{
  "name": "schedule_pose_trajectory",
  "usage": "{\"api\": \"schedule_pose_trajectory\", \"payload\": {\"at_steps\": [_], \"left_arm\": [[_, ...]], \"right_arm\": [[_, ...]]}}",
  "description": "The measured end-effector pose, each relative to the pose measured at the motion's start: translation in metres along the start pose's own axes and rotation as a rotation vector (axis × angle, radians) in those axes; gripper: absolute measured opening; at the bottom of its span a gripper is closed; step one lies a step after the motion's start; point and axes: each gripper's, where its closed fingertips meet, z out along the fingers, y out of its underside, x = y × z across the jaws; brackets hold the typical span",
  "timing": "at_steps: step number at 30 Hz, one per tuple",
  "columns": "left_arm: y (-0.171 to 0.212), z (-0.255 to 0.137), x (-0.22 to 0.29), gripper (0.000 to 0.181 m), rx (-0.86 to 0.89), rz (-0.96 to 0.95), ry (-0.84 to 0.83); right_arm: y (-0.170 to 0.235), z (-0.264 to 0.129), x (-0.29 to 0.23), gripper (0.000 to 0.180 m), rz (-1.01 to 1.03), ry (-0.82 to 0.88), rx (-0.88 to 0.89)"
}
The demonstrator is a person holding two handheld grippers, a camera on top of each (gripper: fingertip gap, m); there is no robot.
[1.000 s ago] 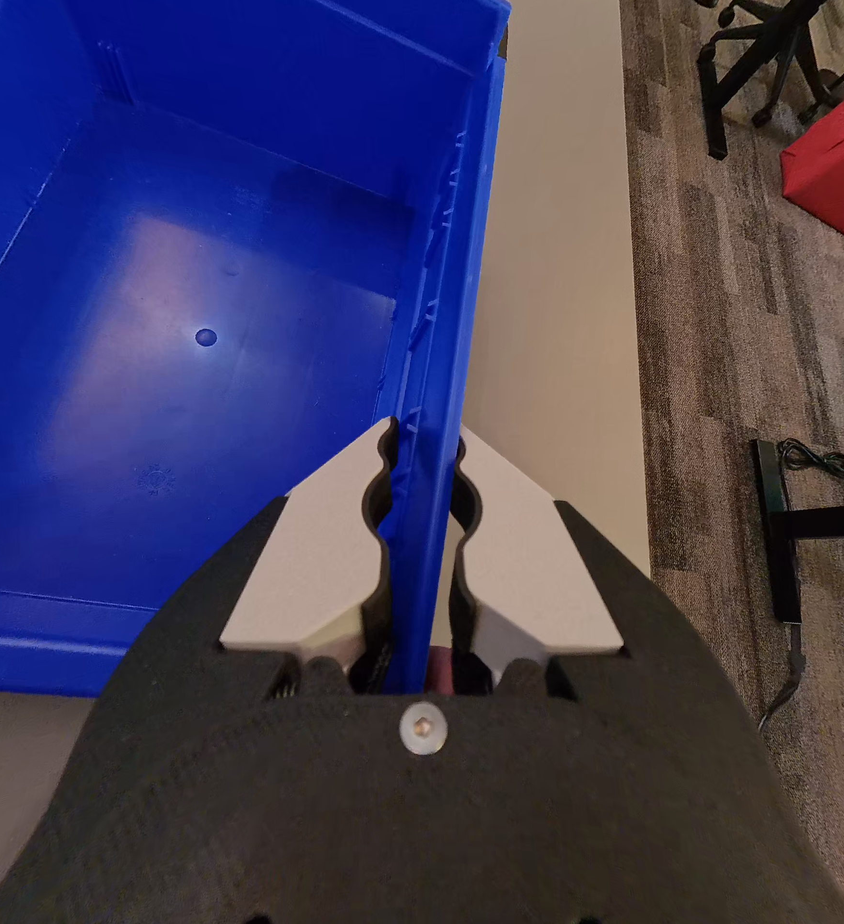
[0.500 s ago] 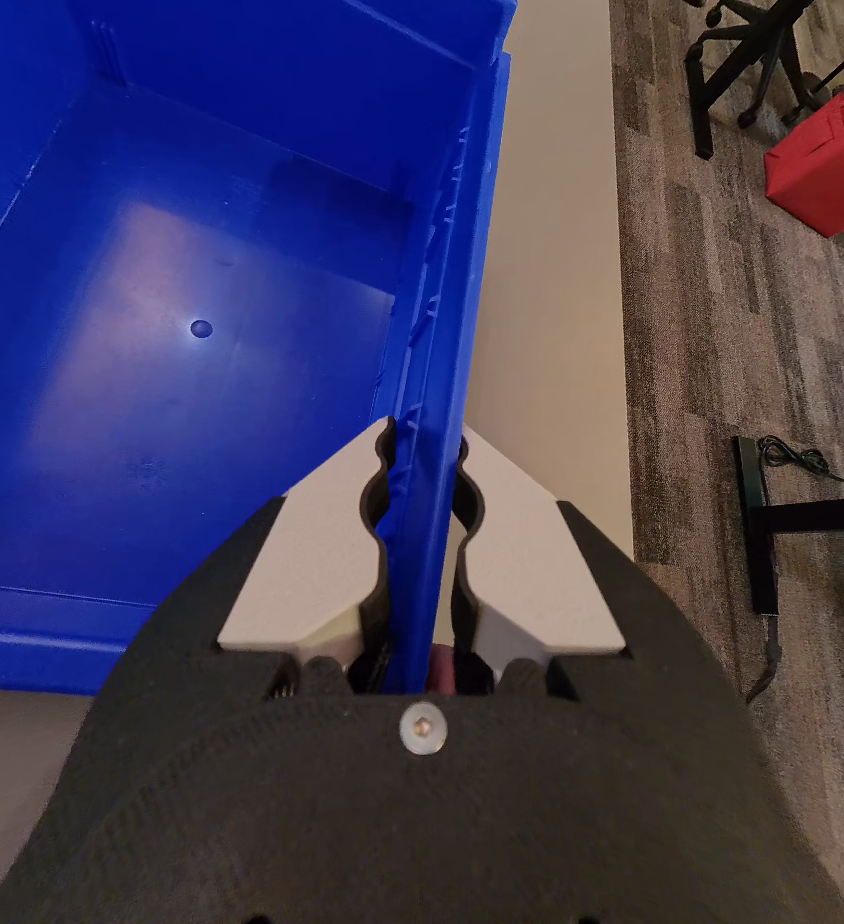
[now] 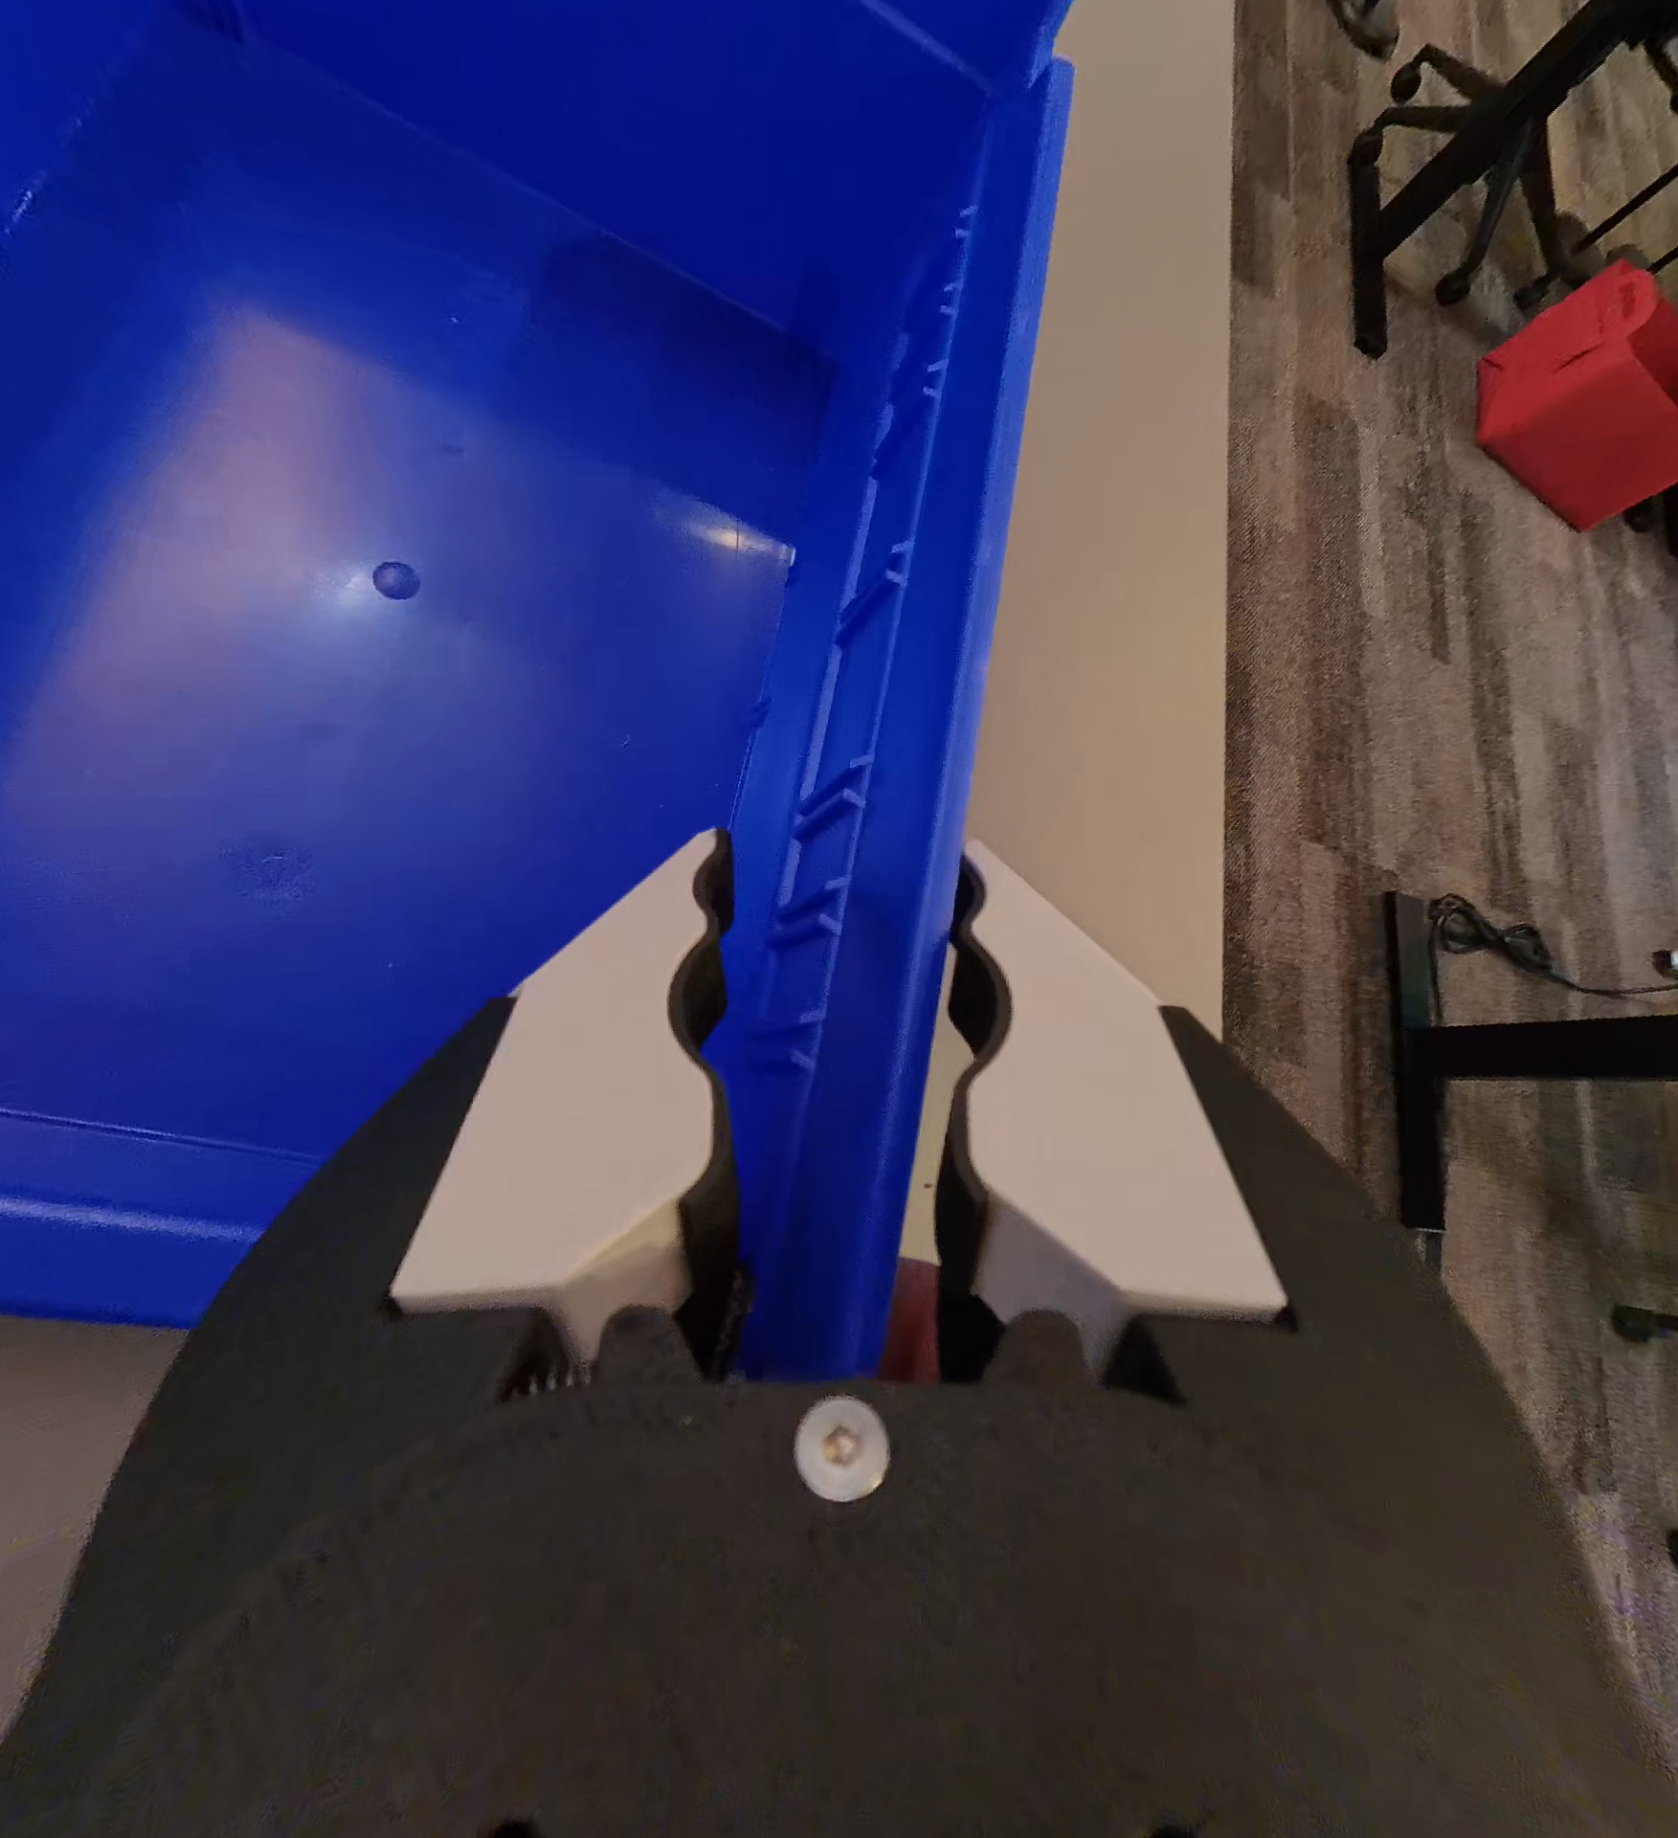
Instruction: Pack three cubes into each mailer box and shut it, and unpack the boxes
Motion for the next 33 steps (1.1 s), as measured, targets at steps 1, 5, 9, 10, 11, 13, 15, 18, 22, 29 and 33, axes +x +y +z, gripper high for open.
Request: {"api": "schedule_pose_trajectory", "payload": {"at_steps": [1,5,9,10,11,13,15,18,22,29,33], "left_arm": [[-0.013,0.0,0.004,0.123,0.021,0.014,0.015],[-0.063,0.006,0.017,0.123,0.067,0.071,0.074],[-0.11,0.022,0.035,0.123,0.065,0.142,0.126],[-0.121,0.027,0.042,0.123,0.063,0.16,0.142],[-0.132,0.032,0.05,0.123,0.061,0.176,0.162],[-0.155,0.045,0.066,0.123,0.062,0.21,0.205],[-0.175,0.058,0.081,0.123,0.066,0.224,0.24],[-0.203,0.075,0.102,0.123,0.085,0.219,0.306],[-0.227,0.099,0.122,0.123,0.087,0.188,0.377],[-0.227,0.146,0.141,0.123,-0.006,0.145,0.395],[-0.227,0.159,0.148,0.123,-0.018,0.134,0.4]], "right_arm": [[-0.002,-0.002,0.001,0.044,-0.005,0.012,0.013],[-0.012,-0.018,0.011,0.06,-0.025,0.093,0.07],[-0.03,-0.044,0.02,0.064,-0.107,0.203,0.13],[-0.038,-0.053,0.021,0.064,-0.129,0.236,0.158],[-0.047,-0.062,0.019,0.064,-0.155,0.254,0.189],[-0.068,-0.082,0.01,0.06,-0.211,0.284,0.263],[-0.091,-0.099,-0.015,0.058,-0.291,0.258,0.328],[-0.122,-0.114,-0.071,0.06,-0.426,0.156,0.424],[-0.149,-0.122,-0.155,0.063,-0.57,-0.003,0.526],[-0.157,-0.113,-0.252,0.067,-0.705,-0.203,0.575],[-0.15,-0.104,-0.287,0.072,-0.783,-0.278,0.566]]}}
